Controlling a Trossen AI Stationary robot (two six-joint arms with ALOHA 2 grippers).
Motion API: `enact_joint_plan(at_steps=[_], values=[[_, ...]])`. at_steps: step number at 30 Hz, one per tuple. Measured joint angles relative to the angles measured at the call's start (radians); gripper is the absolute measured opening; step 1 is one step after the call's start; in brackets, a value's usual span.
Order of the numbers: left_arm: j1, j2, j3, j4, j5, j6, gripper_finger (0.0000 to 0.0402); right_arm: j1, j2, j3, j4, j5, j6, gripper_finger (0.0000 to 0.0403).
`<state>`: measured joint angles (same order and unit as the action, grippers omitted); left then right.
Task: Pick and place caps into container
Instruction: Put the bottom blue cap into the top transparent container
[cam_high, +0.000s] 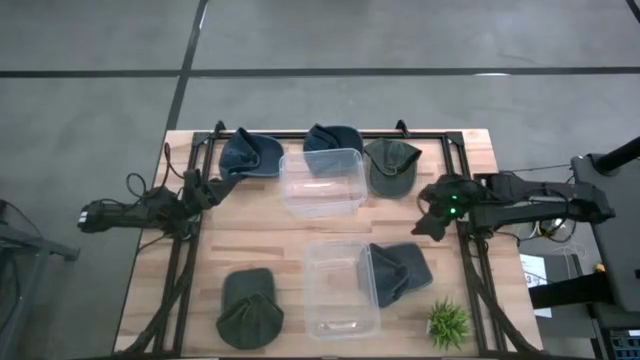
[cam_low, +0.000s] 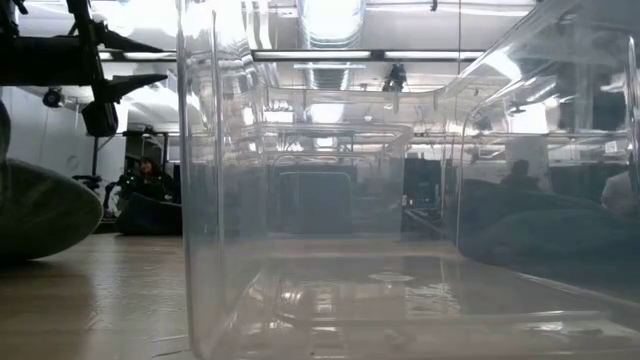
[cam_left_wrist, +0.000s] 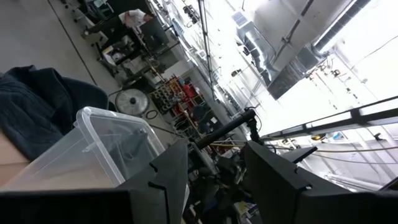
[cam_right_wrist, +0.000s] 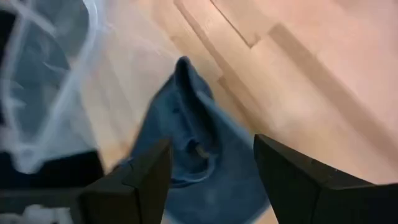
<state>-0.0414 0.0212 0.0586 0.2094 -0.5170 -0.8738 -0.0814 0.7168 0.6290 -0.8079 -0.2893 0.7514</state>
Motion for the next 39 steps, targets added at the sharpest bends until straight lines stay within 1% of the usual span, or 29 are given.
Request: enact_joint_plan(at_steps=[5, 10, 13, 15, 19, 23, 27, 31, 33, 35, 37, 39], values=[[-0.001, 0.000, 0.000, 0.000, 0.000, 0.000, 0.0154, 0.000, 0.177, 0.008, 0.005, 0.005, -0.195, 0.0219], [-0.001, 0.000, 0.000, 0.000, -0.001, -0.001, 0.0154, 0.000, 0.330, -0.001, 0.013, 0.078, -0.367, 0.0219], [-0.001, 0.000, 0.000, 0.000, -0.002, -0.002, 0.0154, 0.001, 0.404, -0.001, 0.030, 0.076, -0.452, 0.0219], [-0.001, 0.000, 0.000, 0.000, -0.002, -0.002, 0.0154, 0.000, 0.451, -0.002, 0.041, 0.042, -0.494, 0.0219], [-0.001, 0.000, 0.000, 0.000, -0.002, -0.002, 0.0154, 0.001, 0.520, -0.001, 0.041, -0.066, -0.530, 0.0219], [0.000, 0.000, 0.000, -0.001, -0.013, -0.002, 0.0154, 0.003, 0.544, 0.000, 0.041, -0.132, -0.567, 0.0219], [0.000, 0.000, 0.000, -0.001, -0.034, -0.002, 0.0154, 0.003, 0.560, -0.006, 0.086, -0.131, -0.594, 0.0219], [0.000, 0.000, 0.000, -0.001, -0.034, -0.002, 0.0154, 0.003, 0.614, -0.007, 0.122, -0.131, -0.579, 0.0216], [0.000, 0.000, 0.000, -0.001, -0.034, -0.002, 0.0154, 0.003, 0.654, -0.007, 0.121, -0.131, -0.561, 0.0202], [0.000, 0.002, 0.000, -0.001, -0.041, -0.002, 0.0154, 0.003, 0.691, -0.007, 0.121, -0.135, -0.544, 0.0170], [0.000, 0.002, 0.000, -0.001, -0.051, -0.002, 0.0154, 0.003, 0.726, -0.007, 0.119, -0.158, -0.541, 0.0119], [0.000, 0.002, 0.000, -0.001, -0.051, -0.002, 0.0154, 0.003, 0.752, 0.001, 0.115, -0.219, -0.548, 0.0052]])
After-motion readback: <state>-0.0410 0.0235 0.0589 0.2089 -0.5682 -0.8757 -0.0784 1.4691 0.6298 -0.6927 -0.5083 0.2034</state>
